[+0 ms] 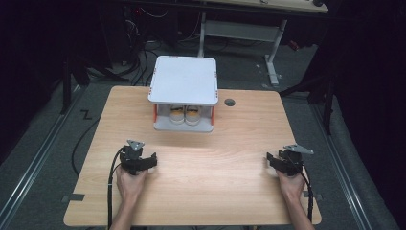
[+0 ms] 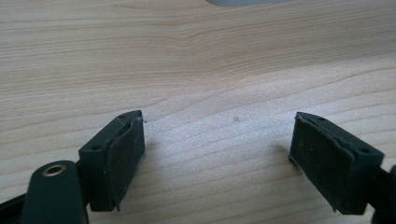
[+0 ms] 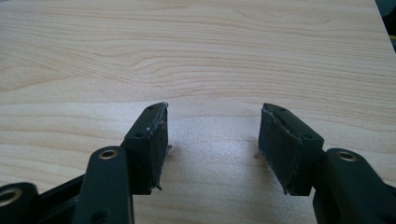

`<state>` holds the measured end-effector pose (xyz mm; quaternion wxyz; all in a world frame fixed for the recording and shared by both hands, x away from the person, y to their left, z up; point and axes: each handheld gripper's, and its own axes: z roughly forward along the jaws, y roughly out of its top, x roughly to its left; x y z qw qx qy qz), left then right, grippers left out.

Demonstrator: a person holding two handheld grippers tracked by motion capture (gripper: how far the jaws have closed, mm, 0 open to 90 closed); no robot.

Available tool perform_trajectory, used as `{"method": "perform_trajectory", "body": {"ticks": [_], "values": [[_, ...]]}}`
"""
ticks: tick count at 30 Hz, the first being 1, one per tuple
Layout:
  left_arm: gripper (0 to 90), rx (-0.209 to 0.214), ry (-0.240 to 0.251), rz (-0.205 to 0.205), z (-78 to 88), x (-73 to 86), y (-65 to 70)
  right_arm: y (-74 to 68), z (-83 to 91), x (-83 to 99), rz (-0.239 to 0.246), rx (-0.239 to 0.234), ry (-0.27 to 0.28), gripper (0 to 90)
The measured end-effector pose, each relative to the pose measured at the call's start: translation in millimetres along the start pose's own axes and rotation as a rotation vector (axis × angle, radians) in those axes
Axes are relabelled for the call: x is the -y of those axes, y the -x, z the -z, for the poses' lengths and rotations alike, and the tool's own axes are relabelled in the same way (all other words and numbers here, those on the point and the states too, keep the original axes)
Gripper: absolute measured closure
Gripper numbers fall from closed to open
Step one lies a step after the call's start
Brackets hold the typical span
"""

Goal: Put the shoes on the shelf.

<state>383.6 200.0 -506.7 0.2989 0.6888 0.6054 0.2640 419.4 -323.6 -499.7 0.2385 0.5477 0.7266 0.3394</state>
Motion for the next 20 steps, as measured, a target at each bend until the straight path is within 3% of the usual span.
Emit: {"method": "perform_trajectory", "body": {"ticks": [5, 20], "values": [[18.5, 0.002, 0.0, -0.004, 0.0, 0.1, 0.0, -4.4, -0.9, 0.3, 0.044, 0.018, -0.029, 42.0], [18.2, 0.011, -0.001, -0.007, 0.4, 0.5, 0.0, -4.3, -0.9, 0.3, 0.043, 0.016, -0.03, 40.7]]}}
